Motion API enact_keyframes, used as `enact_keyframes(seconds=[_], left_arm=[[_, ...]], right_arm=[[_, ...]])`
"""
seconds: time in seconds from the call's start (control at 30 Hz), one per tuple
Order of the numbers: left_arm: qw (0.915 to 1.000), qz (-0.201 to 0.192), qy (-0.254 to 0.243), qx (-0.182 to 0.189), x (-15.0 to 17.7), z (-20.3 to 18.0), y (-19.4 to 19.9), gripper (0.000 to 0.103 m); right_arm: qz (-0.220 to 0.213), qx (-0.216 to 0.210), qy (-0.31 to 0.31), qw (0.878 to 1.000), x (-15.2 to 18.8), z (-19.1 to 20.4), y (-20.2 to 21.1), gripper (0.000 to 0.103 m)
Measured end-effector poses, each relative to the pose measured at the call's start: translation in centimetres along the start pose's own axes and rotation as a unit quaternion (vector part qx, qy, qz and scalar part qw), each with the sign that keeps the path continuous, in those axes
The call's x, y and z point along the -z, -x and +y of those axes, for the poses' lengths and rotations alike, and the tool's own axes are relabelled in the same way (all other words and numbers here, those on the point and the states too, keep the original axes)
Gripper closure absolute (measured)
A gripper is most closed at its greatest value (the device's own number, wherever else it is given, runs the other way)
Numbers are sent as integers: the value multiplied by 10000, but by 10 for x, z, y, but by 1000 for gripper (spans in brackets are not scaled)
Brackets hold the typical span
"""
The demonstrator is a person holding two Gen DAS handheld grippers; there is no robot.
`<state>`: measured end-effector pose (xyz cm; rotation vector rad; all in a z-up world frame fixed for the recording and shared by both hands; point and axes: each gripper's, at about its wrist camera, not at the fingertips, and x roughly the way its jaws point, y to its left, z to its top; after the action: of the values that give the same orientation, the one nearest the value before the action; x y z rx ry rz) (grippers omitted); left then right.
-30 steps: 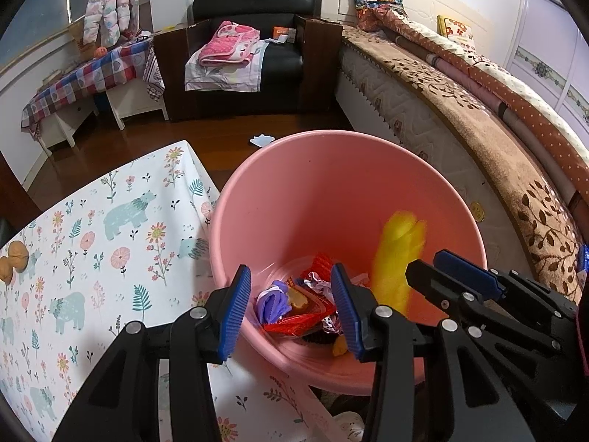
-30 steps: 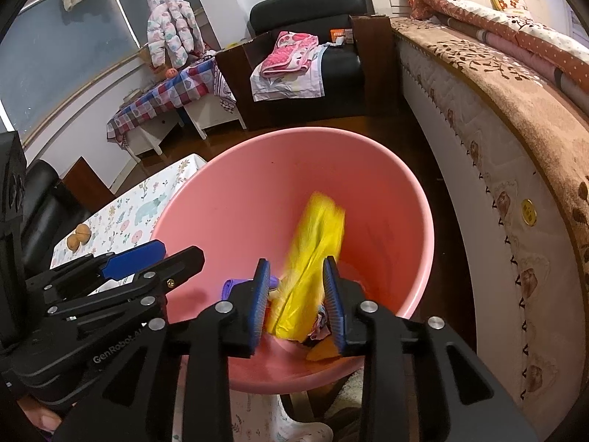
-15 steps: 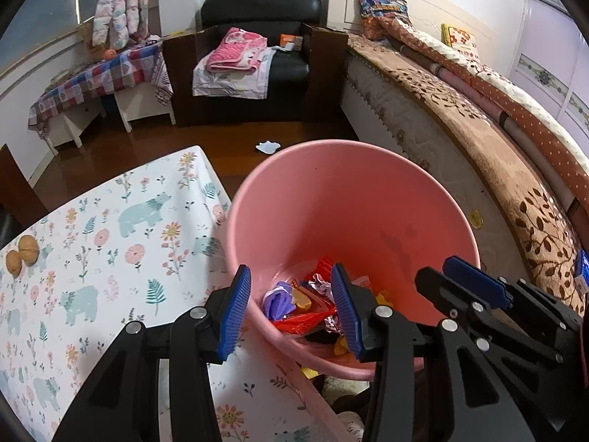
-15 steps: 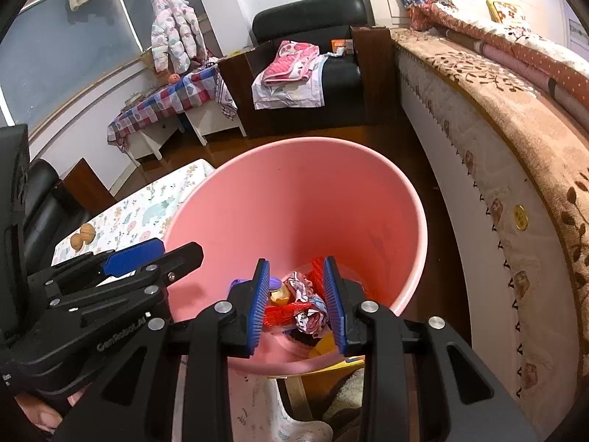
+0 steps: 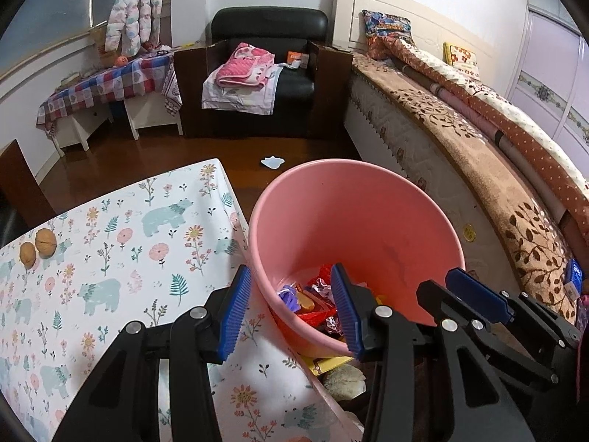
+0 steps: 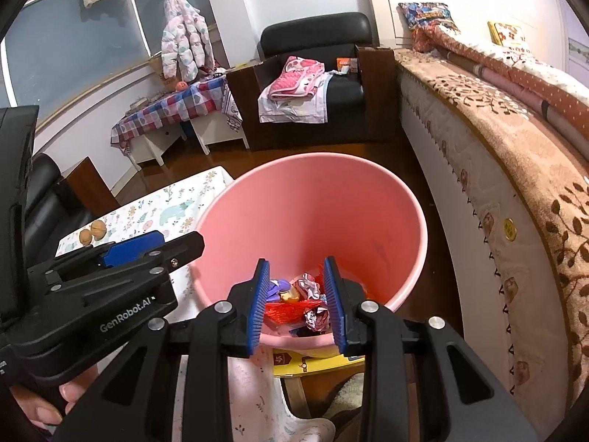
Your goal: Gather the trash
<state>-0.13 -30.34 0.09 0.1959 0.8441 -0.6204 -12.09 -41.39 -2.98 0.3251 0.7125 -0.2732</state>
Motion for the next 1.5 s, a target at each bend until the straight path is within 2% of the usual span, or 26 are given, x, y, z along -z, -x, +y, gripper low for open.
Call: enact_keyframes(seconds=[0.23, 0.4, 1.5], left_arm=[[9998, -175, 33, 49, 3, 5, 18, 58], [9996, -289, 28, 12, 4, 7, 28, 62], [9990, -436, 71, 5, 9, 20, 49, 63]], right_arm=[[-120, -14, 18, 9999, 1, 9, 9, 72], [-132, -13, 73, 9999, 2, 14, 12, 72], [-250, 70, 137, 9996, 3, 35, 25, 72]])
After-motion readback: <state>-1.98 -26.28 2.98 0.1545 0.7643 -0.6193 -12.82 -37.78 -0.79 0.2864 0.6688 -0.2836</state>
